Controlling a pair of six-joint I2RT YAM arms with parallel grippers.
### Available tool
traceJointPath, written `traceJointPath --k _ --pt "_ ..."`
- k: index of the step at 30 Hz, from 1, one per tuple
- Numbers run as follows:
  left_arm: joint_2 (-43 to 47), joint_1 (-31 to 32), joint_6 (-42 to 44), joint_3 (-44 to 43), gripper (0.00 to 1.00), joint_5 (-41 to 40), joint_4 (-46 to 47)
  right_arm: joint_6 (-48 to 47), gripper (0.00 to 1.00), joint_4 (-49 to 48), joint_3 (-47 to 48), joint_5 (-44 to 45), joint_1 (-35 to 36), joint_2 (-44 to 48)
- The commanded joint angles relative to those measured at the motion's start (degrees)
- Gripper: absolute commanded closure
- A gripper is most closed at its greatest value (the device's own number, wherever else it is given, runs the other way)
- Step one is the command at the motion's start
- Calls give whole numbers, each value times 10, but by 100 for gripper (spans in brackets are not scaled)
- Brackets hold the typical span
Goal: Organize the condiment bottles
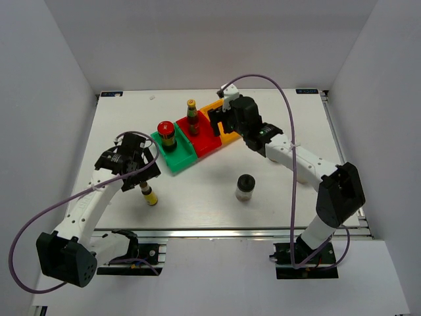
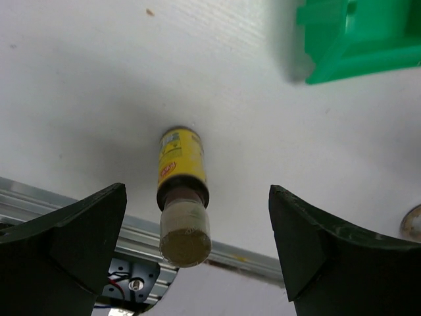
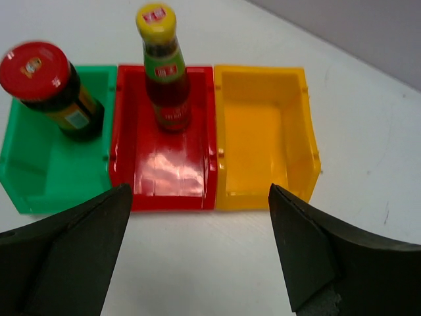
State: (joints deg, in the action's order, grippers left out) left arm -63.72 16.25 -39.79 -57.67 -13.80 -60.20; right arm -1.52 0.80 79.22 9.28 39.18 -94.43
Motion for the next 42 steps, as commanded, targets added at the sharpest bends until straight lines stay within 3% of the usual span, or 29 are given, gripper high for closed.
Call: traceJointPath --k 1,6,10,11,16,28,42 --pt "20 2 25 21 2 59 -13 24 11 -2 -27 17 -5 43" --pt "6 2 21 31 3 34 -34 30 11 -1 -54 25 -6 60" --pt "8 2 30 36 15 47 -11 37 11 -17 -76 41 -8 70" --pt "7 2 31 37 23 47 -4 40 11 -15 -79 48 -8 71" --pt "-13 2 46 34 41 64 -2 49 11 -11 -95 66 -9 84" --pt "-4 3 97 -1 100 131 6 57 11 -11 -130 72 -10 110" --pt "-50 26 140 -117 100 248 106 57 11 -46 -194 104 -29 172"
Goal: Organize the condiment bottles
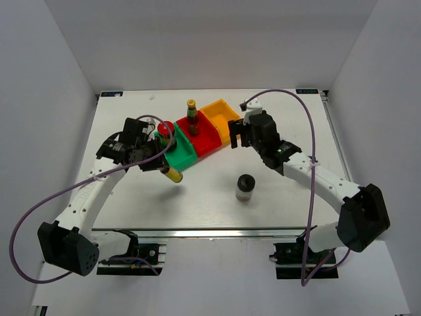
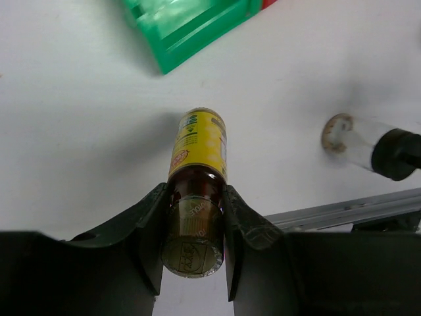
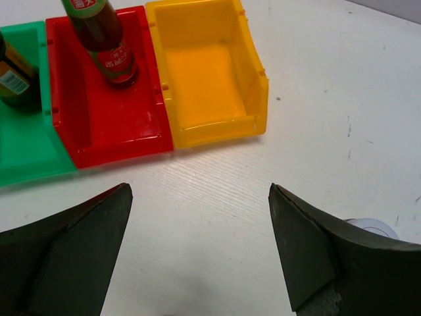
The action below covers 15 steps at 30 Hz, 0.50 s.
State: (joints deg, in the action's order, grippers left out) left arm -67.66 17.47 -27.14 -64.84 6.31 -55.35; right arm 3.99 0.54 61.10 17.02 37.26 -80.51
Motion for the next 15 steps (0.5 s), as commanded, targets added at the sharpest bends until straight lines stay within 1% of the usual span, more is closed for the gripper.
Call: traceJointPath --k 1,3,4,6,7,9,10,11,12,13,14,15 --pt "-26 23 12 -56 100 39 80 5 11 -53 -24 28 -17 38" --pt "-41 29 9 -81 100 12 109 8 11 -59 -32 26 -25 51" --pt "-58 31 8 -90 100 3 143 10 11 -60 -34 24 -29 54" --pt "-79 33 8 -108 100 -8 174 11 11 -60 -38 25 -39 60" --pt "-93 33 9 -138 100 -22 188 11 11 -59 -38 26 -41 60" --pt "-153 36 22 -183 100 -29 186 13 11 -49 -33 26 -49 57" --pt "-175 39 25 -231 100 -37 185 15 11 -48 -32 26 -51 55" --pt "-215 45 32 -253 100 -34 188 21 11 -47 -32 26 -55 54" --pt "-236 47 43 -275 100 -30 188 22 11 -46 -31 26 -57 50" --pt "-255 49 51 -301 100 -23 181 21 11 -43 -30 27 -59 48" --pt "-274 54 58 -348 100 -23 174 21 11 -39 -28 28 -61 47" --pt "-310 56 63 -373 100 -30 163 22 11 -35 -27 33 -62 42"
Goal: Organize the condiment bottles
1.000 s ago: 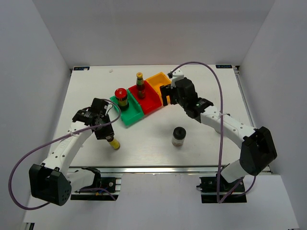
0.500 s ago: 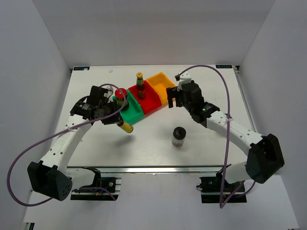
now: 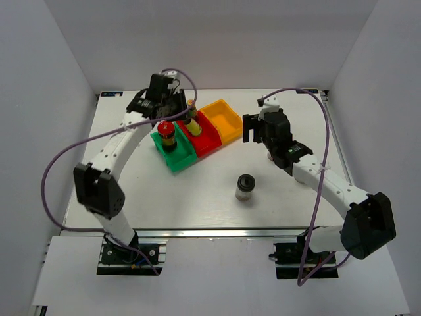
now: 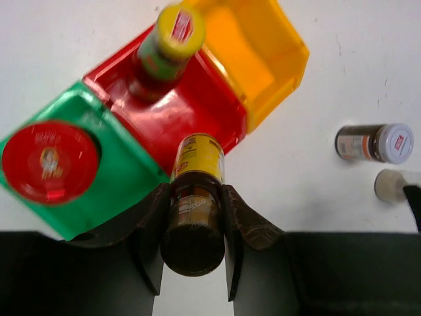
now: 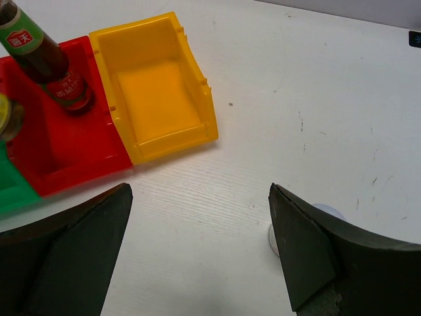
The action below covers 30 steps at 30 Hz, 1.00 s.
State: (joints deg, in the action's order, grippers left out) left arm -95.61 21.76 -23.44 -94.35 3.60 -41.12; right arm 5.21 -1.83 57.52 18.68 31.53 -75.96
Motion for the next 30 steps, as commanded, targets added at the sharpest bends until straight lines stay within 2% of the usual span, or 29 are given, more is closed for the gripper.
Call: traceJointPath --k 1,6,14,18,30 --pt "-46 14 30 -100 100 -8 2 11 10 -6 8 18 -6 -4" --pt "-121 31 57 -195 100 -27 -39 19 11 2 4 21 -17 -9" --pt "-217 59 74 -316 100 -120 -114 21 11 9 -4 22 -29 -9" --pt "-234 62 75 -316 100 -109 -108 24 11 12 -7 18 -32 -10" --pt "-272 77 74 -313 100 -153 -119 24 11 17 -10 19 -36 -23"
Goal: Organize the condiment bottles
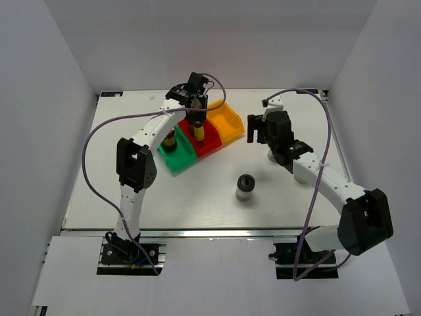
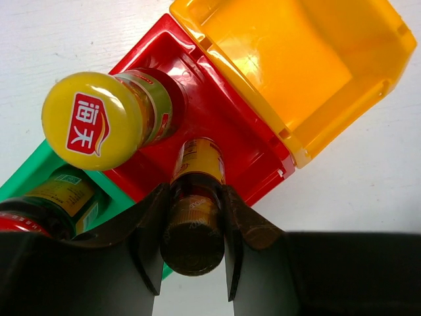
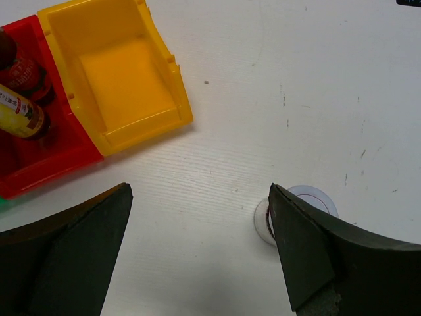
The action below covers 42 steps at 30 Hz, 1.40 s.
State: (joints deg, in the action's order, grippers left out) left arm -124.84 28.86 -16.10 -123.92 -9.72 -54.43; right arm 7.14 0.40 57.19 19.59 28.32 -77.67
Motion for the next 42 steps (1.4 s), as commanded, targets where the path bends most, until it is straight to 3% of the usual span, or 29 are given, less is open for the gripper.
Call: traceJointPath --k 1,11,12,15,18,31,34,37,42 --pt "19 6 -1 -13 100 -23 14 6 11 -5 -8 9 -4 -7" --pt "20 15 -18 20 100 -57 40 10 11 -5 -8 6 -4 -18" --pt "20 15 -21 22 92 -62 40 10 11 -5 -8 6 -4 -18" --pt "20 16 -22 27 80 -59 41 12 11 4 -10 7 -4 -15" --pt "21 16 -21 37 77 -44 46 15 10 14 -10 12 -4 -13" --pt "58 17 -25 78 40 -36 71 31 11 38 -23 -15 -4 33" --pt "71 17 -24 86 32 -38 76 25 11 49 -23 -43 -5 48" --pt "90 17 -24 94 4 -44 75 6 11 54 -29 -92 -4 67" --pt "155 17 -25 128 2 -51 96 -26 11 79 -41 -224 2 97"
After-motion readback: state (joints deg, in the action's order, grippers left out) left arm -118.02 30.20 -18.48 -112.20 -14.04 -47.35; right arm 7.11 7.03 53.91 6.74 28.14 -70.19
